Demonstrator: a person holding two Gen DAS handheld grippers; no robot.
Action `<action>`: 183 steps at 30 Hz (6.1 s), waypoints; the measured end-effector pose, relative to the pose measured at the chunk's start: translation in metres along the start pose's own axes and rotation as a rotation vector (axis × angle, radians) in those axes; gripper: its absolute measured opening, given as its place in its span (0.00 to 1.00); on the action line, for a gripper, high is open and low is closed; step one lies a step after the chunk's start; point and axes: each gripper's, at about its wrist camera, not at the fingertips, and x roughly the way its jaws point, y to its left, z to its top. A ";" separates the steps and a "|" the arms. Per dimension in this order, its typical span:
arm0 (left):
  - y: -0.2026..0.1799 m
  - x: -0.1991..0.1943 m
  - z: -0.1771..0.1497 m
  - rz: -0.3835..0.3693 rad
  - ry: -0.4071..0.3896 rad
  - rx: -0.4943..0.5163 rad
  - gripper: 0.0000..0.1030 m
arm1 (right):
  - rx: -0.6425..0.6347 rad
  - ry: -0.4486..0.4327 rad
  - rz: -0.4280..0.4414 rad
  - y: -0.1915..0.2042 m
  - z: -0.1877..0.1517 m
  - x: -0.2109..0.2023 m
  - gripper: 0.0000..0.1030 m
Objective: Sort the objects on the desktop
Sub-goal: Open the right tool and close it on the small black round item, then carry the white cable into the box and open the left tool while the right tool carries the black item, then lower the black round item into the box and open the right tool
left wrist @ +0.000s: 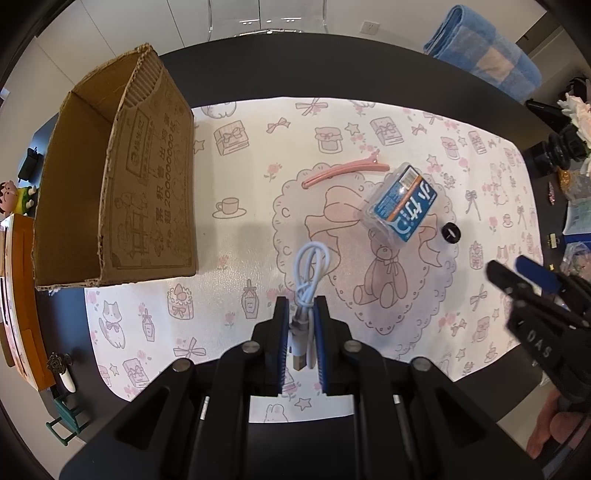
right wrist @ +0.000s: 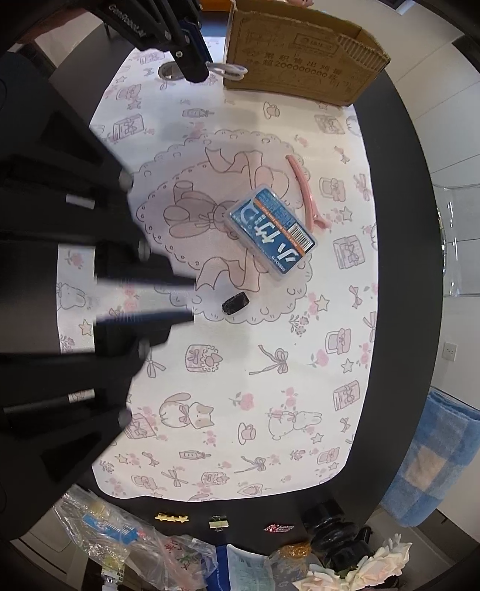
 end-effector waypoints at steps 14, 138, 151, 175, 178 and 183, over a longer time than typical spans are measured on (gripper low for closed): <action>0.006 0.034 0.012 0.000 0.060 -0.031 0.13 | -0.054 0.047 0.027 -0.010 0.019 0.060 0.69; 0.164 -0.106 0.048 -0.001 -0.130 -0.136 0.14 | -0.188 -0.048 0.177 0.183 0.049 -0.113 0.11; 0.173 -0.113 0.039 0.014 -0.156 -0.140 0.75 | -0.214 -0.048 0.172 0.185 0.047 -0.117 0.11; 0.270 -0.132 -0.005 0.018 -0.180 -0.359 0.75 | -0.368 -0.028 0.191 0.283 0.053 -0.104 0.11; 0.285 -0.133 -0.014 0.013 -0.181 -0.396 0.76 | -0.392 -0.020 0.191 0.297 0.054 -0.100 0.11; 0.302 -0.134 -0.025 0.024 -0.176 -0.438 0.76 | -0.424 -0.017 0.184 0.314 0.054 -0.097 0.11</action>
